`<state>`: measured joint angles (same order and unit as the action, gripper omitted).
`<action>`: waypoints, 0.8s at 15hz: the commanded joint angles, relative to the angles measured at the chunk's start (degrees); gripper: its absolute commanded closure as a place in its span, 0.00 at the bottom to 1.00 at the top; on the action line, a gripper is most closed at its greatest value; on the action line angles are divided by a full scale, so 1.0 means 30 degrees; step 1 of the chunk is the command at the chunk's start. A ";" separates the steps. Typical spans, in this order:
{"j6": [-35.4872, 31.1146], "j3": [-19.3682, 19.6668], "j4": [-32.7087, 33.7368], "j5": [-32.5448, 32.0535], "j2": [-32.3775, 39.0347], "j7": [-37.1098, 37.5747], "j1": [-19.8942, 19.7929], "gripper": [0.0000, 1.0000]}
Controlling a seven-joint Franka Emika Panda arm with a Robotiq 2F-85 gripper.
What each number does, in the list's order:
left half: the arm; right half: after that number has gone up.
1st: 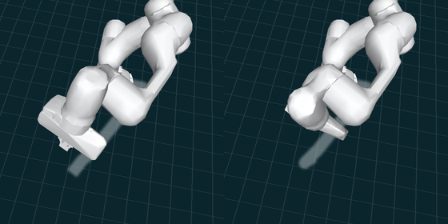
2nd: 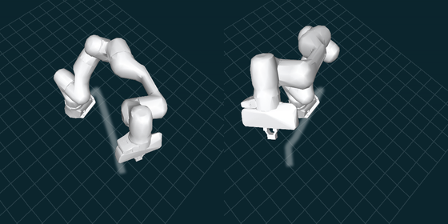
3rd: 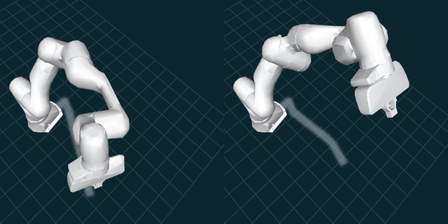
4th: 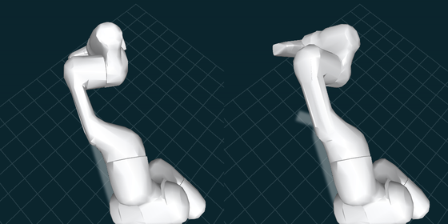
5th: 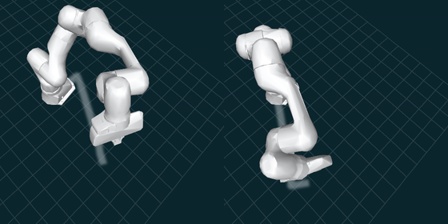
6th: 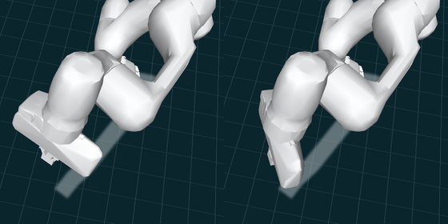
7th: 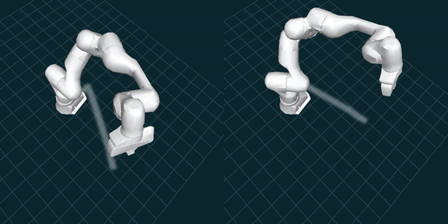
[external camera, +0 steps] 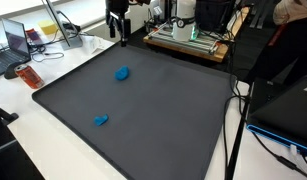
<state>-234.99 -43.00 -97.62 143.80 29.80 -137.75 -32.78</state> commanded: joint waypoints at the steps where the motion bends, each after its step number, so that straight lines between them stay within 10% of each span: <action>1: -0.1849 -0.1001 0.1617 0.0000 0.2016 -0.1157 -0.1025 0.00; 12: -0.1960 -0.3868 0.3042 -0.0010 0.5062 -0.6753 -0.4445 0.00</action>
<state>-240.67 -51.22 -90.69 143.77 42.09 -151.12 -41.93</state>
